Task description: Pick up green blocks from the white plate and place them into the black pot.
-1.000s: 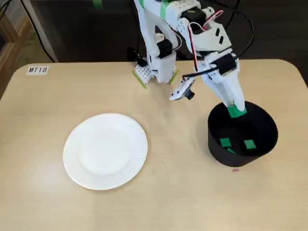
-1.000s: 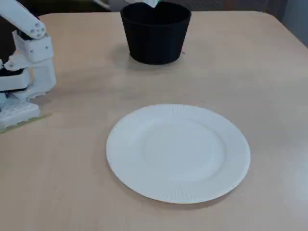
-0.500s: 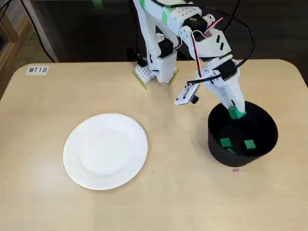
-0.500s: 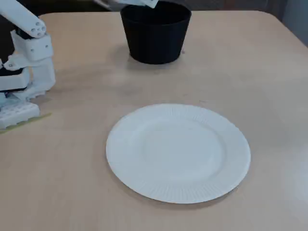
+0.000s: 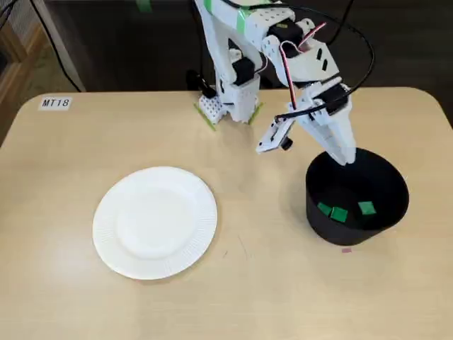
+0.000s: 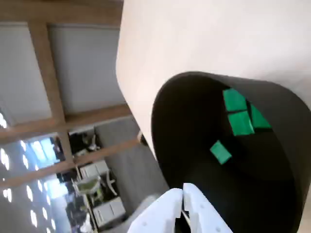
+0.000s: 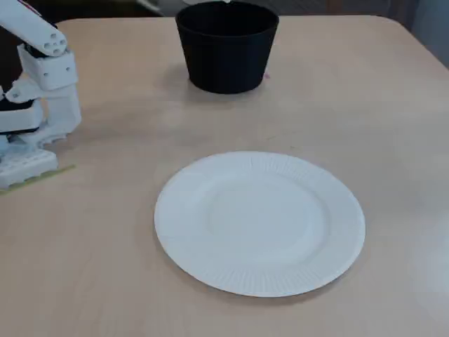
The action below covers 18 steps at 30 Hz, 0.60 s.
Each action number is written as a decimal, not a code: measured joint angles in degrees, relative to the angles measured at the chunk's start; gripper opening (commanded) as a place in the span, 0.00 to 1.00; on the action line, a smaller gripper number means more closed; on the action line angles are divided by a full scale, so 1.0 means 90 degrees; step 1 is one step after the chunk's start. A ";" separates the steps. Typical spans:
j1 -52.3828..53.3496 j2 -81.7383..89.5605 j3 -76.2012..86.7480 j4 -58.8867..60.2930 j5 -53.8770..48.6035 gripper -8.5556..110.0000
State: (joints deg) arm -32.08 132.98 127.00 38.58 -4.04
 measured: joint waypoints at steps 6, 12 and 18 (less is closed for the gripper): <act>0.1455 0.0654 -0.0371 0.1436 -0.0205 0.05; 0.3018 0.1406 -0.0127 0.2051 -0.0479 0.05; 0.3770 0.2861 0.1318 0.1895 -0.0322 0.05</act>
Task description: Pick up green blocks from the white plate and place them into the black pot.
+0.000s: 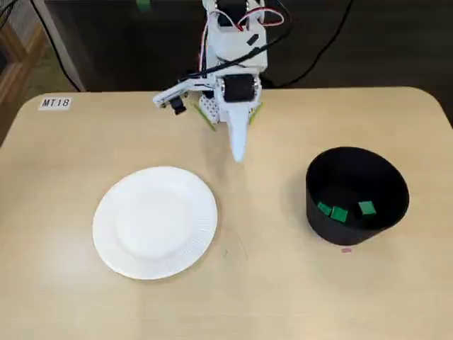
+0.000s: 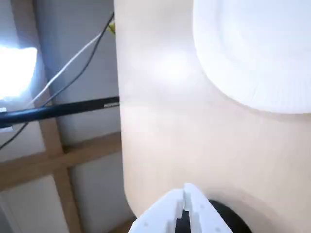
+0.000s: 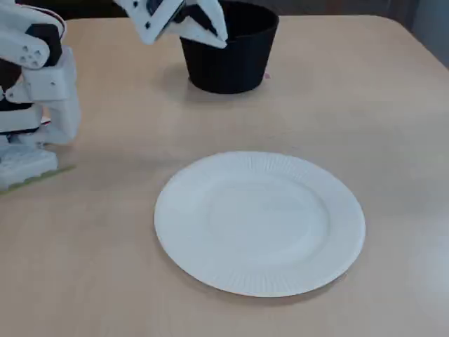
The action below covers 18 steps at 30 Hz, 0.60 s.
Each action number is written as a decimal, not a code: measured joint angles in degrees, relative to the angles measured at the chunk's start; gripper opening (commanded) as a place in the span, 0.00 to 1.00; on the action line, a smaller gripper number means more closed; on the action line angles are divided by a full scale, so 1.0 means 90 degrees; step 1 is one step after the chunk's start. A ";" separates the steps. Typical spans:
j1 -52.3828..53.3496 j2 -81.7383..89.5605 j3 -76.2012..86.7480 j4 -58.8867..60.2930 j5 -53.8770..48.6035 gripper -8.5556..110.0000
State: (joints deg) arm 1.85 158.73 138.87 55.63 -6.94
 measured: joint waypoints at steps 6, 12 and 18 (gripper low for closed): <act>0.0127 0.1523 0.1699 -0.0127 0.0088 0.05; 0.0107 0.2910 0.2832 -0.0010 0.0049 0.05; 0.0156 0.3037 0.3477 0.0010 0.0010 0.05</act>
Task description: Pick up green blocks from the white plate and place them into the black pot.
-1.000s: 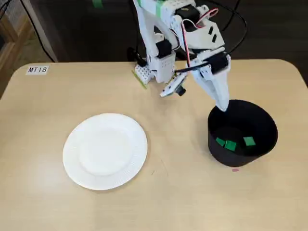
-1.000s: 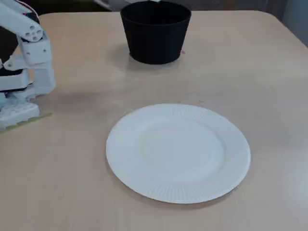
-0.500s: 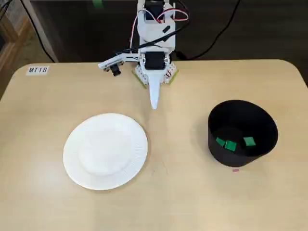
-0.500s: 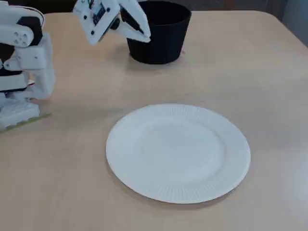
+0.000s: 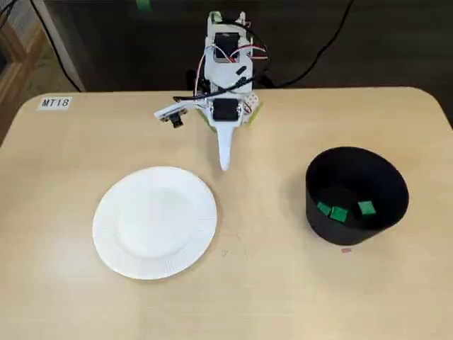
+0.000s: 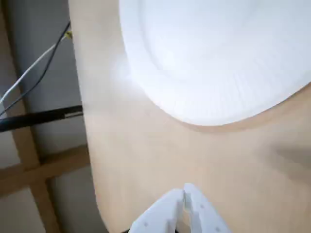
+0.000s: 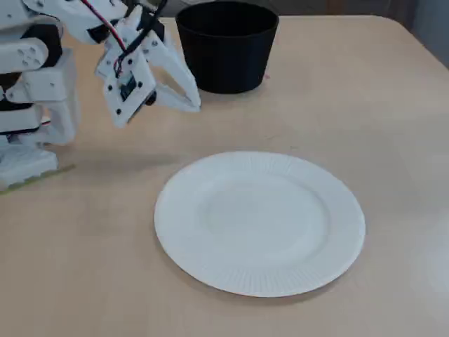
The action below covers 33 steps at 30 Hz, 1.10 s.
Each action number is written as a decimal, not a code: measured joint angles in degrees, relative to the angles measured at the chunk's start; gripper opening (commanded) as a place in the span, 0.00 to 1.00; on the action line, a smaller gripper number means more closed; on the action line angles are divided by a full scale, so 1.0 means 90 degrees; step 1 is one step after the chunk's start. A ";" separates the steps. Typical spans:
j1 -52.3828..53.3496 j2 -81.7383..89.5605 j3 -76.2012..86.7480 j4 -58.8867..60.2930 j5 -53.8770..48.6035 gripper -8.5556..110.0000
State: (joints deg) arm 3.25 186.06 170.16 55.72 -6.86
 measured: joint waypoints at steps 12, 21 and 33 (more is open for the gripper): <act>0.0010 0.0000 0.0293 0.0000 -0.0166 0.09; 0.0000 0.0000 0.0293 -0.0010 -0.0244 0.05; 0.0000 0.0000 0.0293 -0.0010 -0.0244 0.05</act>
